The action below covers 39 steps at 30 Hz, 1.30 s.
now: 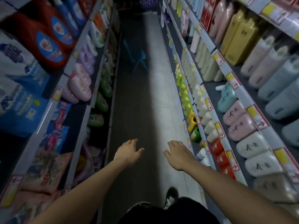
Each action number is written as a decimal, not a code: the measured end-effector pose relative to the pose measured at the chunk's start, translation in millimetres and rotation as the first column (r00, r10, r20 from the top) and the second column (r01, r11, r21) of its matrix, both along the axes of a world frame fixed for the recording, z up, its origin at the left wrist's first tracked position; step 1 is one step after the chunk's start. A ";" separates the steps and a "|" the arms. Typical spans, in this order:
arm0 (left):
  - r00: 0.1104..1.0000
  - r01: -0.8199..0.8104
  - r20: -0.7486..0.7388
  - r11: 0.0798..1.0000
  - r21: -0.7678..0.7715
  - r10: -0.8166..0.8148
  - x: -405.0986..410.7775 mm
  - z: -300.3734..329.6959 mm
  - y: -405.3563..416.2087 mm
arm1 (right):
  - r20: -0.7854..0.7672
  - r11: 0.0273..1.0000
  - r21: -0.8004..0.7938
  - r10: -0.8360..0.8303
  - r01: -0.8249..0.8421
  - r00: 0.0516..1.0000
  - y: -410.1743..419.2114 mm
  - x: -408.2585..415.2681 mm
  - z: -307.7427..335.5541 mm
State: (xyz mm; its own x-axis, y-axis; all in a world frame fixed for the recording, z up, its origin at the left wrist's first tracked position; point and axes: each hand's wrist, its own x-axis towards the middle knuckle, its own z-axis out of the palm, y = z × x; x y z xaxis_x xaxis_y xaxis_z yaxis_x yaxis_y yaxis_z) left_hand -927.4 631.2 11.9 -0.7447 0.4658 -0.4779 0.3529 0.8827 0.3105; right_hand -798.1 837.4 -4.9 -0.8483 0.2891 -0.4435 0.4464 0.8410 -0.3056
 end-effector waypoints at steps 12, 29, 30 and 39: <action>0.988 -0.147 0.051 0.988 0.050 0.144 -116.2 -3.4 85.2 | 0.017 0.999 -0.048 -0.011 0.011 1.000 113.5 -125.4 -8.7; 0.977 -0.191 0.122 0.976 0.103 0.178 -414.3 -16.7 112.8 | 0.060 1.000 0.002 -0.002 0.002 0.998 152.1 -412.7 -12.8; 0.977 -0.186 0.127 0.977 0.102 0.173 -432.4 -16.9 114.0 | 0.064 1.000 0.007 -0.013 0.013 0.998 153.7 -428.5 -12.4; 0.986 -0.110 0.131 0.991 0.072 0.100 -553.7 -23.8 150.0 | 0.085 0.995 0.008 -0.101 0.100 0.991 183.5 -530.9 -12.1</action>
State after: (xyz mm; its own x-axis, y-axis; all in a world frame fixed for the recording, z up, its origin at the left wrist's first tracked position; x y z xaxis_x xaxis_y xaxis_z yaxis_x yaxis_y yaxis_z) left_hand -1481.1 781.2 -11.9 -0.7273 0.4283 -0.5363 0.2133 0.8837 0.4166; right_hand -1329.1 1020.9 -17.1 -0.7739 0.3729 -0.5119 0.5530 0.7918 -0.2592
